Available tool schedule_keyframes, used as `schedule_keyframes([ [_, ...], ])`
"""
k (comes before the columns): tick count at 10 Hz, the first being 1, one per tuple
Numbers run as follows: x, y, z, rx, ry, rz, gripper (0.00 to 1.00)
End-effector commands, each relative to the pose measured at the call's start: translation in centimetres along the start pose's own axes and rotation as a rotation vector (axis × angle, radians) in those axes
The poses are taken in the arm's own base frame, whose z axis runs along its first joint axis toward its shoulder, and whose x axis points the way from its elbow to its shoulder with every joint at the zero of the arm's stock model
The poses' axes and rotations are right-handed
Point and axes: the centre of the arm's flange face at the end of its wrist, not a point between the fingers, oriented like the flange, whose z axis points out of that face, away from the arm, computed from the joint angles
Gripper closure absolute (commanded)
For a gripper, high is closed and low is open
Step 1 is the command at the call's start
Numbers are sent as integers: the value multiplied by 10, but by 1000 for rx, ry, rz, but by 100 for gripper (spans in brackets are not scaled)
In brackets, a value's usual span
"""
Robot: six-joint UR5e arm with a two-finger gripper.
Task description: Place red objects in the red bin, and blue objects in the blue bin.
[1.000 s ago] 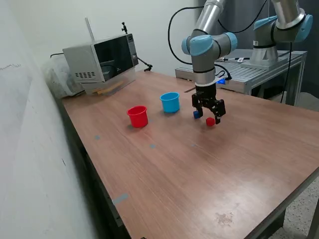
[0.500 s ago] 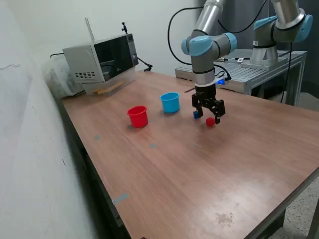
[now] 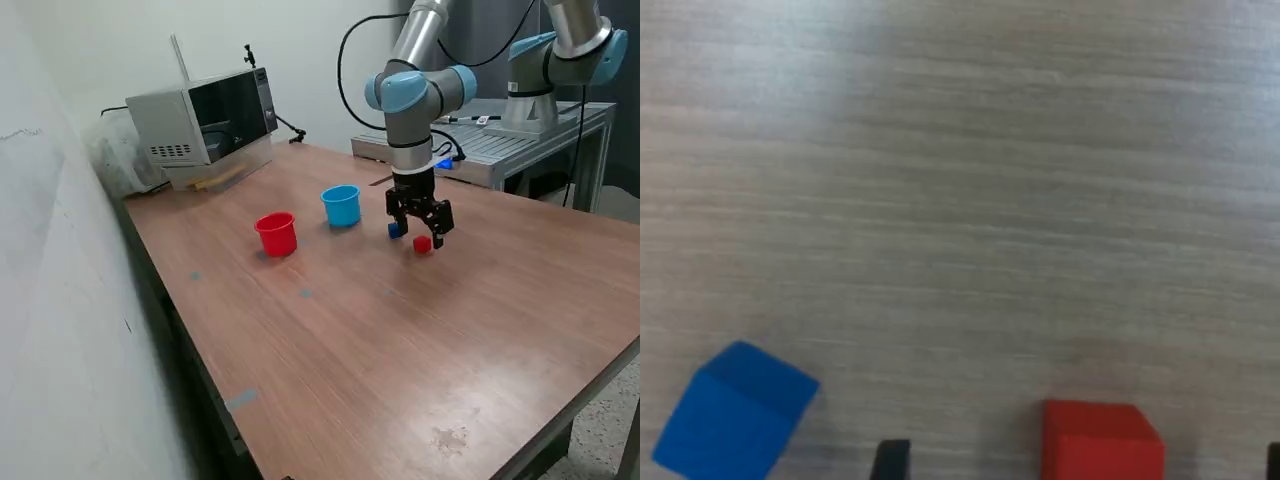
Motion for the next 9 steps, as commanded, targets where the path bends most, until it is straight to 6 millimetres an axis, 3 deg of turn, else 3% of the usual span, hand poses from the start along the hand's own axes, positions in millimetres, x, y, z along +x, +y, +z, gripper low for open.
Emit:
schedule_keyframes([
  [1, 2, 0, -1, -2, 0, -3, 0],
  [9, 5, -1, -1, -7, 13, -5, 0],
])
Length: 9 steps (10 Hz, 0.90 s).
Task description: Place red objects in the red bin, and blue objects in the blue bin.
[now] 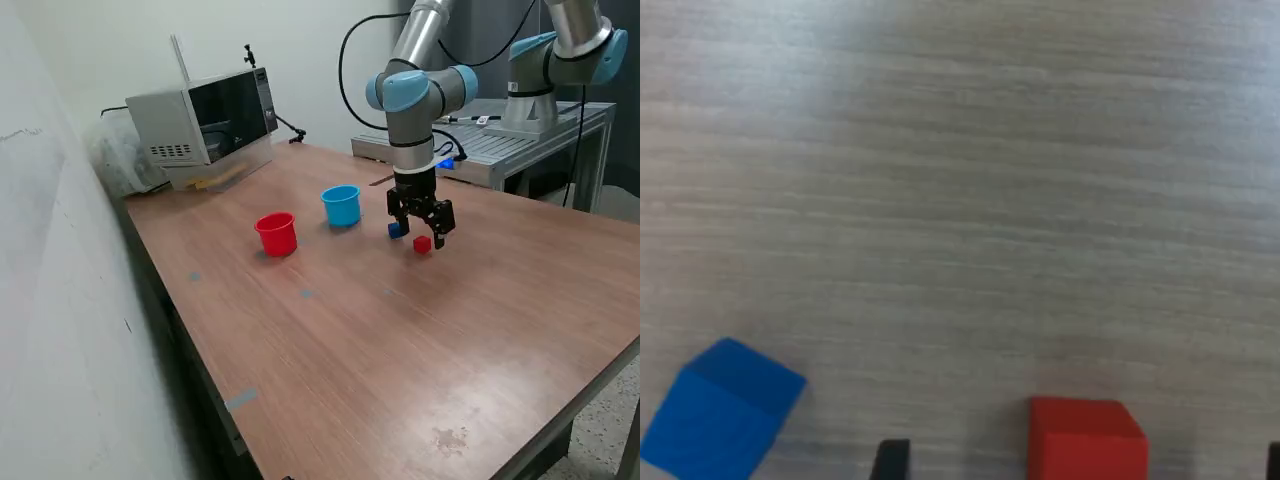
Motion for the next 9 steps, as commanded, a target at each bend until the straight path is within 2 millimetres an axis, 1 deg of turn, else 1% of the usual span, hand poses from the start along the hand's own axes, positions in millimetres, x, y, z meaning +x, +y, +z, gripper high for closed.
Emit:
schedule_keyframes([
  [1, 4, -1, 0, 1, 14, -4, 0],
  [2, 4, -1, 0, 0, 14, -4, 100],
  [9, 5, -1, 0, 0, 14, -5, 100],
])
